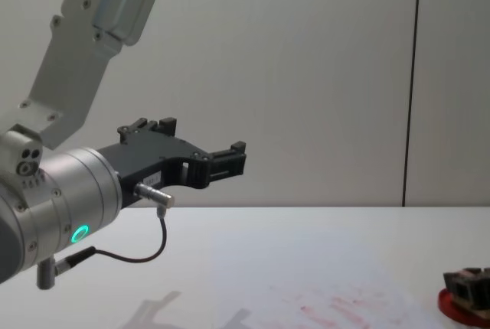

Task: Use the one hand to pick up the stamp and affix it onto the A4 paper.

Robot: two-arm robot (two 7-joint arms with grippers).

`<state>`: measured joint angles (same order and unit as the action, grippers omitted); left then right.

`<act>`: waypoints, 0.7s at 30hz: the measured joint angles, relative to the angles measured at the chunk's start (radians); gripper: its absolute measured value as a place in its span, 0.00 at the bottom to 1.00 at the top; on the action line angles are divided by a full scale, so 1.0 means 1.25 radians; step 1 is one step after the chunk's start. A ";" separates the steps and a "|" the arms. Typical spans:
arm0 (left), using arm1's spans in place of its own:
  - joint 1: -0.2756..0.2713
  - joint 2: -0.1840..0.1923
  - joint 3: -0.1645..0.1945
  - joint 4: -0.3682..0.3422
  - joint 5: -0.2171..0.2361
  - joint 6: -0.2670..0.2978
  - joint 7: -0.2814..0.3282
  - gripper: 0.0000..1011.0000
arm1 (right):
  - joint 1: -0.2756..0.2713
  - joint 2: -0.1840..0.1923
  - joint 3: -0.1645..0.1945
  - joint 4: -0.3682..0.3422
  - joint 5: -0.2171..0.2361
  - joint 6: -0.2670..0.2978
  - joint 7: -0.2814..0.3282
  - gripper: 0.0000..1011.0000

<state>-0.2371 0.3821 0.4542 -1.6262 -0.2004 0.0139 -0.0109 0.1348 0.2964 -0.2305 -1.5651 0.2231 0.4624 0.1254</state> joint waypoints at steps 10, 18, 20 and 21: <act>0.000 0.000 0.000 0.000 0.000 0.000 0.000 0.98 | 0.002 0.000 0.005 0.018 0.001 0.000 -0.008 0.22; 0.000 0.000 0.000 0.000 0.000 0.000 0.000 0.98 | 0.005 -0.003 0.010 0.039 0.011 0.000 -0.008 0.22; 0.000 0.000 0.000 0.000 0.000 0.000 0.000 0.98 | 0.007 -0.004 0.011 0.044 0.013 -0.001 -0.008 0.22; 0.000 0.000 0.000 0.000 0.000 0.000 0.000 0.98 | 0.007 -0.004 0.011 0.044 0.014 -0.002 -0.008 0.22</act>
<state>-0.2371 0.3821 0.4542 -1.6262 -0.2004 0.0139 -0.0109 0.1434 0.2912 -0.2171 -1.5096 0.2401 0.4599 0.1149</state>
